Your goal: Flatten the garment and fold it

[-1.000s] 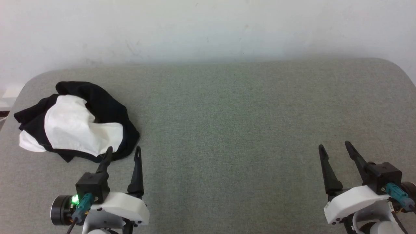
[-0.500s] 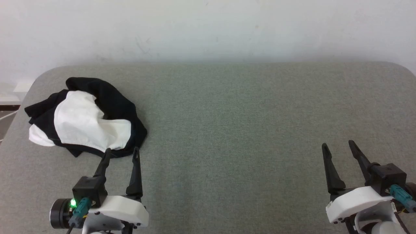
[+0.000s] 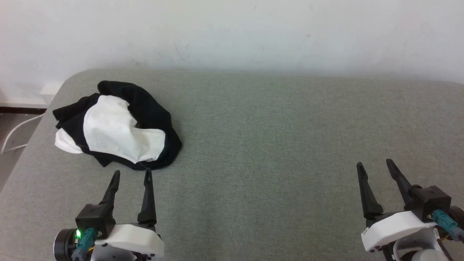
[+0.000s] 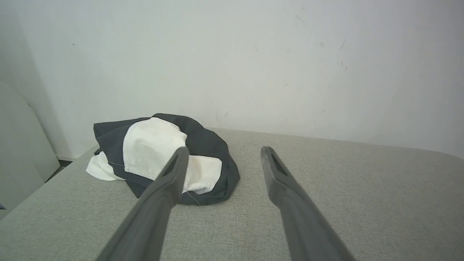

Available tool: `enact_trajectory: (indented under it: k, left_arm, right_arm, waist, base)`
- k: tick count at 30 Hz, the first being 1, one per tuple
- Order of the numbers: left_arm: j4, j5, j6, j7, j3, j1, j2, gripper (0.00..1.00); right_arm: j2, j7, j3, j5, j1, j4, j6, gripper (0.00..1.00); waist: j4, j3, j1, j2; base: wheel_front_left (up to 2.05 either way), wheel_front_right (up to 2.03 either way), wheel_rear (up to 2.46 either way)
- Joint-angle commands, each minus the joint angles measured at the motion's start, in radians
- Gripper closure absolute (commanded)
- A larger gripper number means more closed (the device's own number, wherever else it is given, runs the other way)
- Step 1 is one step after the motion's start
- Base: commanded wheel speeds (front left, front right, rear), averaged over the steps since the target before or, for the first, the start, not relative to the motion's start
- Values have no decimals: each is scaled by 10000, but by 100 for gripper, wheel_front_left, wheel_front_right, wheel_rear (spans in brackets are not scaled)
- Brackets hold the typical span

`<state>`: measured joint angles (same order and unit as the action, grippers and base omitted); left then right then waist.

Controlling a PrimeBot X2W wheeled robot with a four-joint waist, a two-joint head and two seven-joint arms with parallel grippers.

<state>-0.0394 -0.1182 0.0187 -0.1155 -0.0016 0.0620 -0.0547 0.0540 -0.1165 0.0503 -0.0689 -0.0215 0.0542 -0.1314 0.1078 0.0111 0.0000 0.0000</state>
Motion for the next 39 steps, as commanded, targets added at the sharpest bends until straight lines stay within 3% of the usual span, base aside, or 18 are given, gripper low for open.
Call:
enact_trajectory:
  k: [1,24,39]
  left_arm:
    - [-72,-94,30,-100,52,135,22,0]
    - [-193,-677,53,-581,198,449,30,0]
    - [-182,-1457,-4,-894,115,500,36,0]
  right_arm:
    - [-17,-91,-26,-92,-73,61,4,0]
    - [-24,-572,-246,-261,-130,373,5,0]
    - [-29,-885,-140,-388,-119,529,6,0]
  waist:
    - [165,68,0,0]
    - [1608,113,0,0]
    - [2043,41,0,0]
  base:
    - [0,0,0]
    - [0,0,0]
    - [0,0,0]
